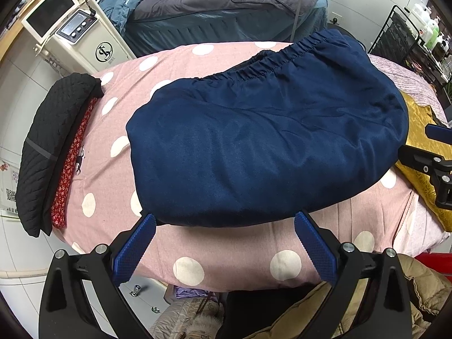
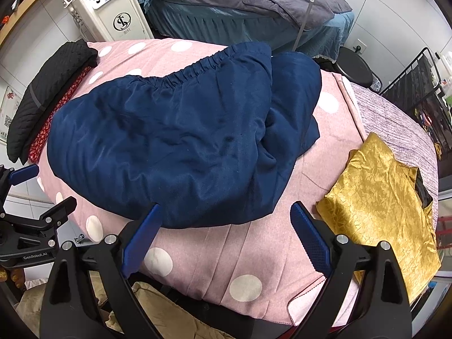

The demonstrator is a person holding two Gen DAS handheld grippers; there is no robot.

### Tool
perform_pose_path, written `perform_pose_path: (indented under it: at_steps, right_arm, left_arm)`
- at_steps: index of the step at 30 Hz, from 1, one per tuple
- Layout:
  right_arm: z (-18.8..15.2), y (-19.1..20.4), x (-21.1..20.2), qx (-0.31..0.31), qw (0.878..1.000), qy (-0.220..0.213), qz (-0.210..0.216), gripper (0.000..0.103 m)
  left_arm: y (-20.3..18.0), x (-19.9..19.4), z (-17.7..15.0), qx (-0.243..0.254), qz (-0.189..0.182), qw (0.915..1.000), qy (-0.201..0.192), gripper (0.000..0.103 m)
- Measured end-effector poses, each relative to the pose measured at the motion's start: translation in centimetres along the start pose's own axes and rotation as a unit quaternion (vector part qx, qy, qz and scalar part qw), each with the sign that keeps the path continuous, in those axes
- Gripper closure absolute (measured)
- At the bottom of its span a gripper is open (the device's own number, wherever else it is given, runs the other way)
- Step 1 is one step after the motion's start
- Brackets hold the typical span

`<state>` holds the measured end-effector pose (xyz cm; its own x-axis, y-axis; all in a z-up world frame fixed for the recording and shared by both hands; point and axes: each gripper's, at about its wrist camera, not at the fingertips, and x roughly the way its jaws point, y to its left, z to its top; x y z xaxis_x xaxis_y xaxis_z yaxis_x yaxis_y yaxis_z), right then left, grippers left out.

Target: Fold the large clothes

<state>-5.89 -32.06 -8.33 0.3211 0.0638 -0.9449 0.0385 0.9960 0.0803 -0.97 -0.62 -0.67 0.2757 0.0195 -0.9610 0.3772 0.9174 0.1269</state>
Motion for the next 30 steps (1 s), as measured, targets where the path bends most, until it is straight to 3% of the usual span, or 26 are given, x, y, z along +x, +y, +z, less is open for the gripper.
perform_pose_path:
  at_steps: [30]
  right_arm:
    - [-0.56, -0.17, -0.03, -0.004, 1.000, 0.000, -0.001, 0.012]
  left_arm:
    - [-0.33, 0.14, -0.77, 0.000, 0.004, 1.0000, 0.007, 0.006]
